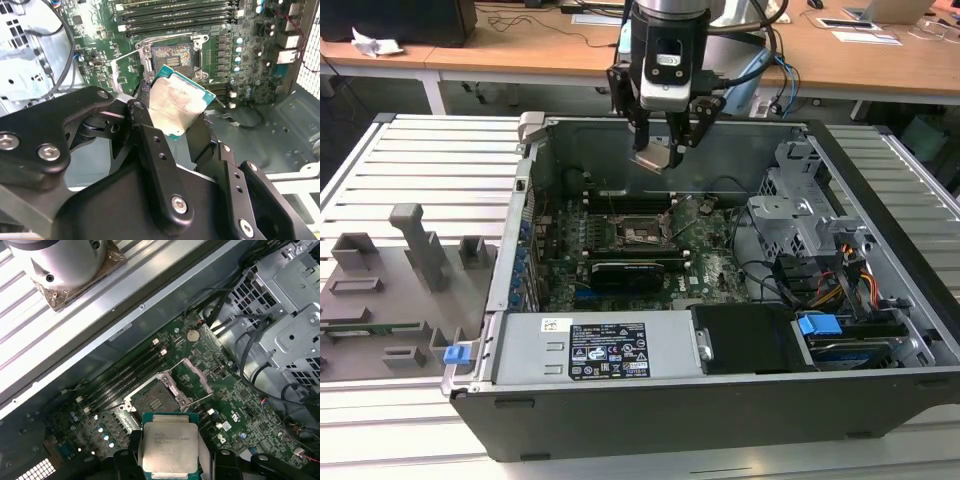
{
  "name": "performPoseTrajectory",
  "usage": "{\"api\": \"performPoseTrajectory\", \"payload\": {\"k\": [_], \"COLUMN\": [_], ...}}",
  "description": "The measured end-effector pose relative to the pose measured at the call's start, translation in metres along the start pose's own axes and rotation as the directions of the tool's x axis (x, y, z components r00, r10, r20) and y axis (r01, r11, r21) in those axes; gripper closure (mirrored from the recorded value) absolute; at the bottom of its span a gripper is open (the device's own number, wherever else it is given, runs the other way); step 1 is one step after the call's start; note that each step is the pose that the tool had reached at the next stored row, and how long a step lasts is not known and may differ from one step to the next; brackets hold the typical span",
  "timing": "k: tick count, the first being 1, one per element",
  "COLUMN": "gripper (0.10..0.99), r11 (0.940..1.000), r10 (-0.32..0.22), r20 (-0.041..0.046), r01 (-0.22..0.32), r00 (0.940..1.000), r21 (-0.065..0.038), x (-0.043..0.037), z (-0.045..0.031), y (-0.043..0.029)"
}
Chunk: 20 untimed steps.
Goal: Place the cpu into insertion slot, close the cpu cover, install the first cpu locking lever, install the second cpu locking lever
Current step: 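Place the cpu into insertion slot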
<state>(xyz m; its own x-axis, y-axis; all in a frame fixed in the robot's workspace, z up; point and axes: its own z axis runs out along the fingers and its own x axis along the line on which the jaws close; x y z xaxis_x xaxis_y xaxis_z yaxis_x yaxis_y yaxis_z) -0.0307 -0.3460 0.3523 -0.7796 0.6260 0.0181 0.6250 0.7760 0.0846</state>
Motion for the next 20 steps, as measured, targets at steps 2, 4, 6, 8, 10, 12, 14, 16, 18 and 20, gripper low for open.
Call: {"api": "performPoseTrajectory", "payload": {"k": [2, 4, 6, 8, 10, 12, 14, 16, 18, 20], "gripper": [0.553, 0.553, 0.553, 0.553, 0.553, 0.553, 0.553, 0.553, 0.553, 0.553], "r11": [0.9992, 0.998, 0.9956, 0.9922, 0.9882, 0.9835, 0.9788, 0.9739, 0.9666, 0.9585], "r10": [0.04, 0.064, 0.094, 0.125, 0.153, 0.181, 0.205, 0.227, 0.256, 0.285], "r20": [0.0035, 0.0057, 0.0084, 0.0111, 0.0135, 0.0159, 0.0179, 0.0198, 0.0223, 0.0247], "r01": [-0.04, -0.064, -0.094, -0.125, -0.153, -0.181, -0.205, -0.227, -0.256, -0.285], "r00": [0.9992, 0.9979, 0.9955, 0.9921, 0.9882, 0.9834, 0.9786, 0.9737, 0.9664, 0.9581], "r21": [-0.001, -0.001, -0.002, -0.002, -0.003, -0.004, -0.005, -0.005, -0.006, -0.008], "x": [0.0, 0.0, 0.0, 0.0, 0.0, -0.0001, 0.0, -0.0001, -0.0001, -0.0001], "z": [0.0005, 0.0007, 0.0011, 0.0014, 0.0018, 0.0021, 0.0024, 0.0027, 0.003, 0.0032], "y": [0.0, -0.0001, -0.0001, -0.0001, -0.0001, -0.0002, -0.0002, -0.0002, -0.0003, -0.0003]}}
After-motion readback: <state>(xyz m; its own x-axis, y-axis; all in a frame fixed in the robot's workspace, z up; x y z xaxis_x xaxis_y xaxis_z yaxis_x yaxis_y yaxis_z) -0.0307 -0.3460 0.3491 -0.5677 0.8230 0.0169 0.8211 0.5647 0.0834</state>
